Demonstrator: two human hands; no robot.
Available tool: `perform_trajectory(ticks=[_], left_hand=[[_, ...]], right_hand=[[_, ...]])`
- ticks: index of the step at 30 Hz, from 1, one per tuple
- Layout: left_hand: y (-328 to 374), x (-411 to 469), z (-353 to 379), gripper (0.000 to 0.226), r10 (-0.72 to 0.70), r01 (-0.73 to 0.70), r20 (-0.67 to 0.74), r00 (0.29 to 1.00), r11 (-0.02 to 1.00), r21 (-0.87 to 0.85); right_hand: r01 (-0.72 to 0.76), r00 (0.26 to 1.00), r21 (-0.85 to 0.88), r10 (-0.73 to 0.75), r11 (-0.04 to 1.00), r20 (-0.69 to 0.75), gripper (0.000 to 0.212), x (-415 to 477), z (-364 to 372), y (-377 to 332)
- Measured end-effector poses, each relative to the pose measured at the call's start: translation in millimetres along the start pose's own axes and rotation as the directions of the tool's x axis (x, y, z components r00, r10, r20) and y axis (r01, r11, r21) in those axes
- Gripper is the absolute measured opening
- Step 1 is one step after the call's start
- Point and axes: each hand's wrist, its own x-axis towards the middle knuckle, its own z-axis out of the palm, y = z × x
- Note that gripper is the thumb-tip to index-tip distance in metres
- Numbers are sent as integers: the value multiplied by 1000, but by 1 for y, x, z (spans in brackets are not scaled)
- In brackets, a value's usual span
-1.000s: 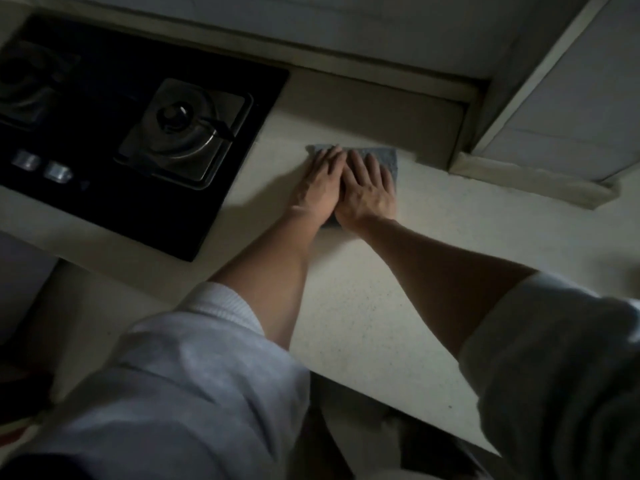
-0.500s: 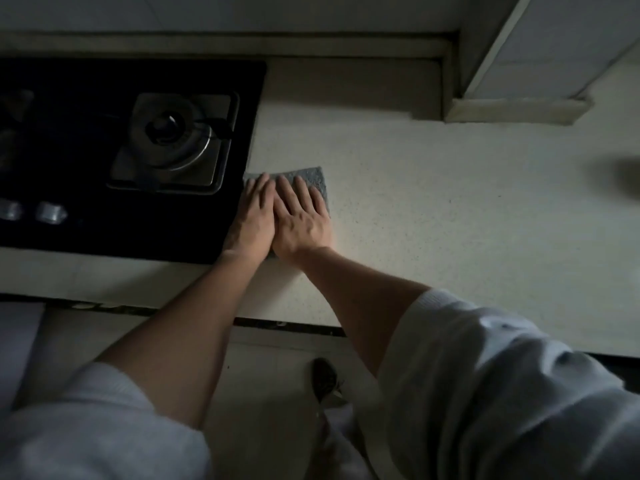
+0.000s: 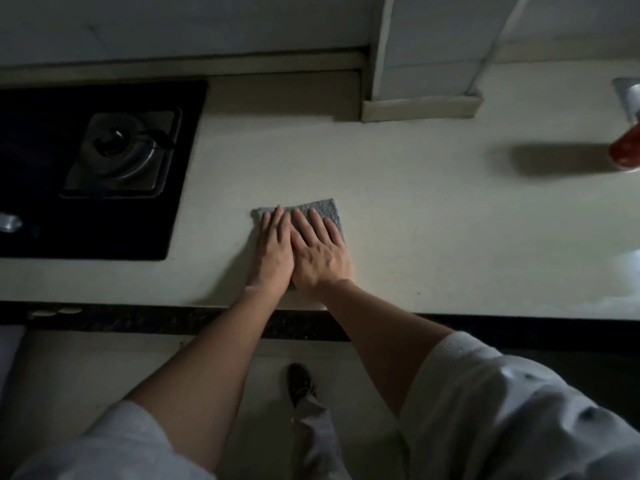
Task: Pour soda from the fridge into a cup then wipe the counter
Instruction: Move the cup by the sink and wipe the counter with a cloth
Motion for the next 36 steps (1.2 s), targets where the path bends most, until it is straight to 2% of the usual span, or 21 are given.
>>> perform_trajectory(ticks=[4,9,14,17,21,24,27,28,36], left_hand=[[81,10,12,46,78,-78,-3,997,996,45],[177,42,42,45,101,-100,46,994,995,-32],[223,58,51,44,142,-139,20,990,984,-111],[212,54,49,50,151,-148,2,988,972,-182],[167,48,48,48,48,-52,-22,999,972,-228],[109,40,41,47,-15,24,47,999,982,-186],[64,19,43,46,-27,14,-60,998,979,-205],[58,11,43,47,-31,22,-49,998,983,-185],[113,3,51,45,20,-25,-67,998,997,-79]], right_hand=[[-47,999,-17,47,999,-3,66,-37,-15,74],[-147,989,-47,146,988,-29,65,-74,-33,170],[-237,971,-51,235,970,-42,65,-87,-41,209],[-245,970,-51,244,968,-19,67,-84,-42,198],[-187,982,-35,188,982,27,69,-67,-44,154],[-131,990,-32,132,991,50,70,-44,-39,103],[-80,994,-20,81,997,72,69,-39,-25,63],[-73,995,-21,74,997,69,69,-42,-20,57],[-39,998,-23,40,999,54,68,-71,-21,103]])
